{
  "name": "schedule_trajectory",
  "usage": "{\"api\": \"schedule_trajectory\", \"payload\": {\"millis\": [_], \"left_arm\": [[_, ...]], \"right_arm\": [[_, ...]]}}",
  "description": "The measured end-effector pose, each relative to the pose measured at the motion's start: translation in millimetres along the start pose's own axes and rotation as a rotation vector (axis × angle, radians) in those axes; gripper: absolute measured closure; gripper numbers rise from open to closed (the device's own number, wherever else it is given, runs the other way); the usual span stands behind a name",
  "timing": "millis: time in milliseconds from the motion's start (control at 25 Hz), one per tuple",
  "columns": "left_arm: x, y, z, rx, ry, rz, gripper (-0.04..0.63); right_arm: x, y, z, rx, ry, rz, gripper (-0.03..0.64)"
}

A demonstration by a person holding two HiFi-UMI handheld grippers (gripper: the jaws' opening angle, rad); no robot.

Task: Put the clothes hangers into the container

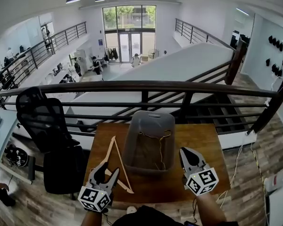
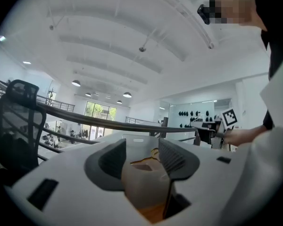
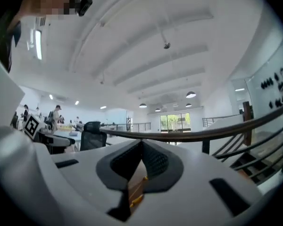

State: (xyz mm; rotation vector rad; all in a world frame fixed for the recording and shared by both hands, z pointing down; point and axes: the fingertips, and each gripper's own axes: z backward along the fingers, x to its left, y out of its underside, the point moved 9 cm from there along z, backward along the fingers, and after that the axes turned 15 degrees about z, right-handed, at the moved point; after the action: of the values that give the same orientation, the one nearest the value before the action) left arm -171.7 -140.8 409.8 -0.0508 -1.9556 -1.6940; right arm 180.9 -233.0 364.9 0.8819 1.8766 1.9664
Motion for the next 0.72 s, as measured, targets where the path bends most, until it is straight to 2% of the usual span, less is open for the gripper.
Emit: {"api": "schedule_trajectory", "payload": {"millis": [120,240,480,720], "left_arm": [[-10.6,-2.4,1.2,-0.028,0.005,-0.003,0.400],[-12.4,5.9,3.4,-0.042,0.002,0.002,0.411],[-19.8,20.4,8.3,-0.038,-0.024,0.021,0.429],[-20.6,31.3,20.0,-0.022,-0.053,0.029,0.442]], "right_arm": [[0.2,7.4,19.1,-0.103,0.026,-0.060,0.615],[5.7,18.0,30.9,-0.150,0.016,-0.093,0.611],[11.2,22.4,48.4,-0.181,-0.010,-0.104,0.621],[33.1,27.3,47.1,-0.163,-0.093,-0.086,0.621]]}}
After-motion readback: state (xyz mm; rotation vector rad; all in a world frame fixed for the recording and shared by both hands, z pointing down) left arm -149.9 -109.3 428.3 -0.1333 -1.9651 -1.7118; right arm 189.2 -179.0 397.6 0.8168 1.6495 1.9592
